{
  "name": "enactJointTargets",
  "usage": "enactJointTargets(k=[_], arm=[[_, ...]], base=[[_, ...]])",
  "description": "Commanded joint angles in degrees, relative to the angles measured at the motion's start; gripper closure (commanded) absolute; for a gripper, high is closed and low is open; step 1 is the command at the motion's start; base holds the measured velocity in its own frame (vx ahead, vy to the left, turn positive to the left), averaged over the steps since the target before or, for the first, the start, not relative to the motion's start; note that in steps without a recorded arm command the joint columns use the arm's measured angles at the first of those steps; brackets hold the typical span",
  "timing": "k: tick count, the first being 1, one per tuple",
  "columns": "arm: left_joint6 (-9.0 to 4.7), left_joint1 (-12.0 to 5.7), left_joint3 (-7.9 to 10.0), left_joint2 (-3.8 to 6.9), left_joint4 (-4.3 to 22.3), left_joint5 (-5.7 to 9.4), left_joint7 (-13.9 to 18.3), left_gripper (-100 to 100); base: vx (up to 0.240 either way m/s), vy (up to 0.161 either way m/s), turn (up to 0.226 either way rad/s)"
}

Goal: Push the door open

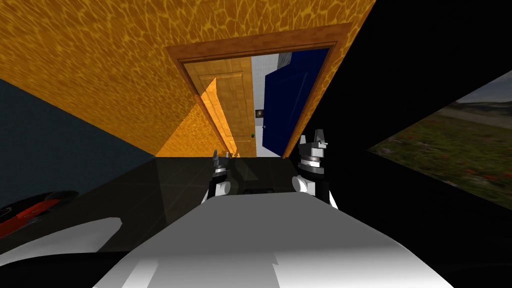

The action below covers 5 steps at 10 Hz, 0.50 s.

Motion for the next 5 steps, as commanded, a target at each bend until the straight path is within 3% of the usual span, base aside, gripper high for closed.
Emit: enactJointTargets(k=[1, 5], arm=[[-0.79, -0.48, -0.09, 0.04, 1.8, 0.78, 1.4, -100], [-2.53, -2.13, -0.07, 0.28, 6.6, 2.83, 4.9, -100]], base=[[0.092, 0.007, -0.12], [0.1, 0.013, -0.12]])
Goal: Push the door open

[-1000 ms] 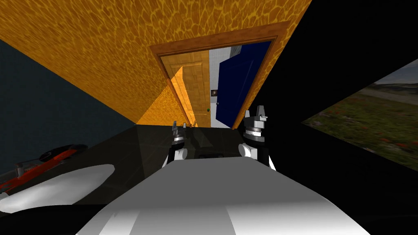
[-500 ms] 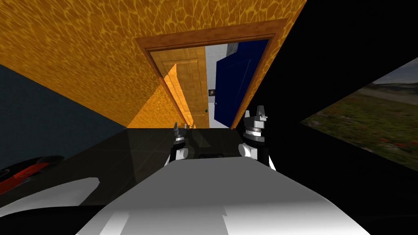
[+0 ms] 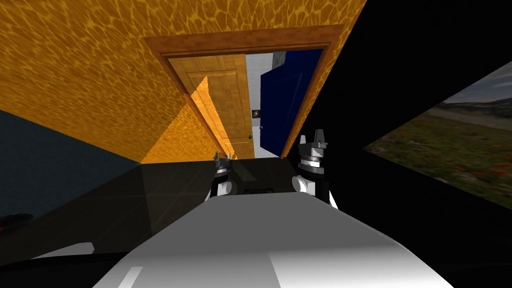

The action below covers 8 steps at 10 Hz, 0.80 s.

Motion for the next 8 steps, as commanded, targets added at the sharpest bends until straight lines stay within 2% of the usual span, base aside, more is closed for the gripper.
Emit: enactJointTargets(k=[1, 8], arm=[[-0.53, -0.79, 0.16, 0.11, 1.8, 0.96, 1.6, -100], [-3.77, -3.87, 0.21, 0.12, 10.8, 4.79, 8.1, -100]], base=[[0.097, 0.01, -0.123], [0.101, 0.019, -0.126]])
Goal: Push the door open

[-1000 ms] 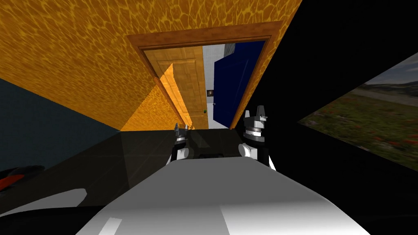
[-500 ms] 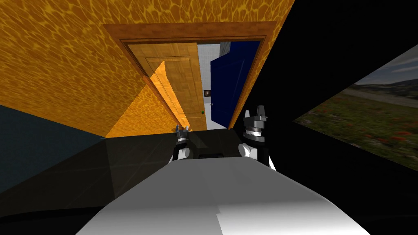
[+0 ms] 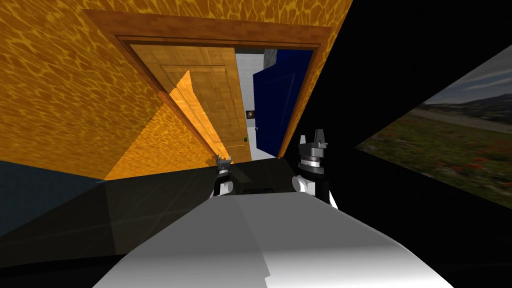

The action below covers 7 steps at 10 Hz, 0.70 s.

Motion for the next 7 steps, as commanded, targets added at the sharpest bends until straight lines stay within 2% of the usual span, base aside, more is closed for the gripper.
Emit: enactJointTargets(k=[1, 7], arm=[[-0.87, -0.77, 0.02, 0.0, 2.3, 0.92, 1.7, -100], [-3.7, -3.45, 0.06, -0.39, 10.0, 4.25, 7.4, -100]], base=[[0.099, 0.021, -0.137], [0.094, 0.027, -0.13]])
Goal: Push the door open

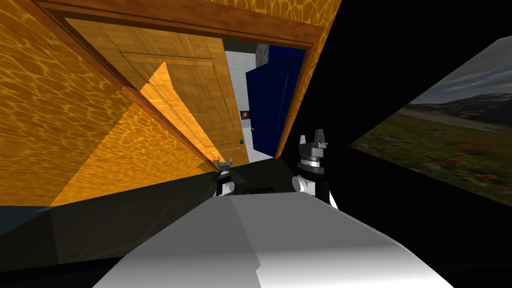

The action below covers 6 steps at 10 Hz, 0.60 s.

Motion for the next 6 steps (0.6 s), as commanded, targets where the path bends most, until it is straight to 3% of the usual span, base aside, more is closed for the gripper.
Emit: enactJointTargets(k=[1, 6], arm=[[-0.69, -0.88, 0.03, -0.25, 2.1, 0.91, 1.5, -100], [-2.97, -3.04, 0.07, -0.9, 8.4, 3.6, 6.1, -100]], base=[[0.101, 0.023, -0.152], [0.093, 0.043, -0.126]])
